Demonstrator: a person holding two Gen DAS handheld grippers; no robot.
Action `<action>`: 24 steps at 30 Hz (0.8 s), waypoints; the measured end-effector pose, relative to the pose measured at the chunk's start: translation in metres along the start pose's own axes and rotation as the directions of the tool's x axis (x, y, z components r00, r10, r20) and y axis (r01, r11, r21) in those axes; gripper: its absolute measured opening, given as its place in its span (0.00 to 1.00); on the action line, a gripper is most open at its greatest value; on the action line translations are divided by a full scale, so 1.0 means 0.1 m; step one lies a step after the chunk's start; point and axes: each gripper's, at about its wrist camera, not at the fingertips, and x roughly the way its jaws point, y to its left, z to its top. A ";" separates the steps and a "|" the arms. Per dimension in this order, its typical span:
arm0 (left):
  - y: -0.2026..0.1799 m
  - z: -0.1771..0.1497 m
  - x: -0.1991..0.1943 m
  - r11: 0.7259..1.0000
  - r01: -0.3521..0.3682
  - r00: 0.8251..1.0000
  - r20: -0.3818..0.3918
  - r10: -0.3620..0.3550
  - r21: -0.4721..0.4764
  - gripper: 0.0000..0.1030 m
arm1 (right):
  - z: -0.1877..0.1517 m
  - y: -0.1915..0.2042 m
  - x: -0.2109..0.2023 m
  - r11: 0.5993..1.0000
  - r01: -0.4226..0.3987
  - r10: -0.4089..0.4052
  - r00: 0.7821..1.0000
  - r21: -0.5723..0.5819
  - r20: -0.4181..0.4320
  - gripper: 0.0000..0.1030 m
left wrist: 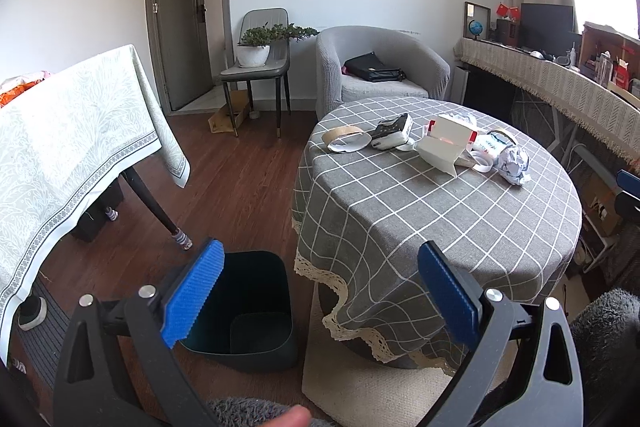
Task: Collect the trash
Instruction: 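Grasp the crumpled white paper ball with the right tool while the left tool grasps a white paper strip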
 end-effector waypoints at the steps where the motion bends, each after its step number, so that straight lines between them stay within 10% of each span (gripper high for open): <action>1: -0.01 0.02 0.00 1.000 0.006 1.000 0.009 -0.006 -0.003 0.97 | 0.00 -0.02 0.01 1.000 0.000 0.000 1.000 0.002 -0.004 0.97; 24: -1.03 0.66 0.80 0.963 0.215 0.975 0.019 -0.221 0.162 0.57 | 0.30 -0.37 0.85 0.999 -0.039 0.039 0.990 0.002 -0.135 0.75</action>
